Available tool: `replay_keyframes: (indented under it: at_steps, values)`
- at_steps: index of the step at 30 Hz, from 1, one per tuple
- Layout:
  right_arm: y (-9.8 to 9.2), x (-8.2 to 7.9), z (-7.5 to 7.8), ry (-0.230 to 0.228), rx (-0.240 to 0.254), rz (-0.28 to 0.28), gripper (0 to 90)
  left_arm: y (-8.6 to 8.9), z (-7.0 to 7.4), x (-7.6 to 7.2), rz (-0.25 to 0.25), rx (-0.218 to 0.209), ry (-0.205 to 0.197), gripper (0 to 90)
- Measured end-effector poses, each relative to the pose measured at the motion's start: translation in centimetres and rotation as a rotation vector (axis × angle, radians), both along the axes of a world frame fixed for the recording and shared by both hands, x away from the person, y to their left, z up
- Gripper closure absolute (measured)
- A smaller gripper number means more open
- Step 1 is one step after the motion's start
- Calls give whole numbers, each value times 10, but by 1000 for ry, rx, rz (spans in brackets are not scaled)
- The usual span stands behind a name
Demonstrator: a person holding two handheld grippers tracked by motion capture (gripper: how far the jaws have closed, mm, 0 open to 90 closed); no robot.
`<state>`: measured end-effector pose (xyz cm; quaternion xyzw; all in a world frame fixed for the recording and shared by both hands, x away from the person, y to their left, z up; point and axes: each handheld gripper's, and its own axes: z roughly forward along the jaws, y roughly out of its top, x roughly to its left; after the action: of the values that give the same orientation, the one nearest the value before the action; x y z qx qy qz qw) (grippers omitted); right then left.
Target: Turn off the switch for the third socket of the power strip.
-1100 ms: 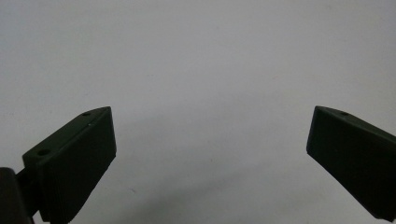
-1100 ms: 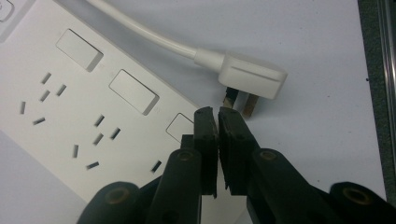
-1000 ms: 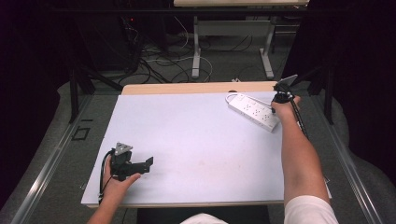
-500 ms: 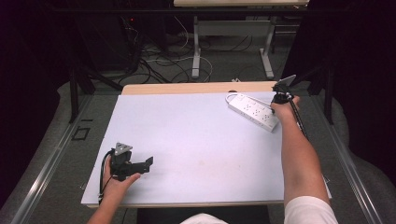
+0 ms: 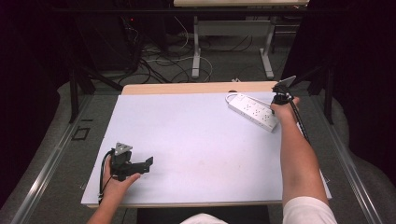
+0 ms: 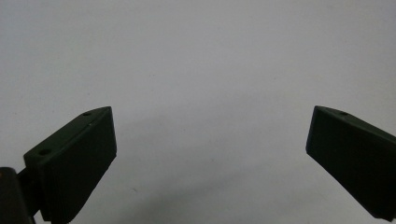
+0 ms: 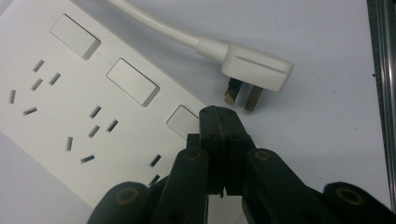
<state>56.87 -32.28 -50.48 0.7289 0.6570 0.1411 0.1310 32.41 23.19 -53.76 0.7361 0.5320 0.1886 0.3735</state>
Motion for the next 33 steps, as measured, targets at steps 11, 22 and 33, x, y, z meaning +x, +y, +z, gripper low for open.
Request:
replay_keyframes:
  at_steps: [11,22,33]
  values:
    - [0,0,0,-6,-6,-5,873,0,0,0,-6,6,9,17]
    - [-4,-1,2,-9,3,13,782,0,0,1,-6,4,12,17]
    - [-3,-1,9,-30,33,19,679,-1,0,0,-5,4,7,17]
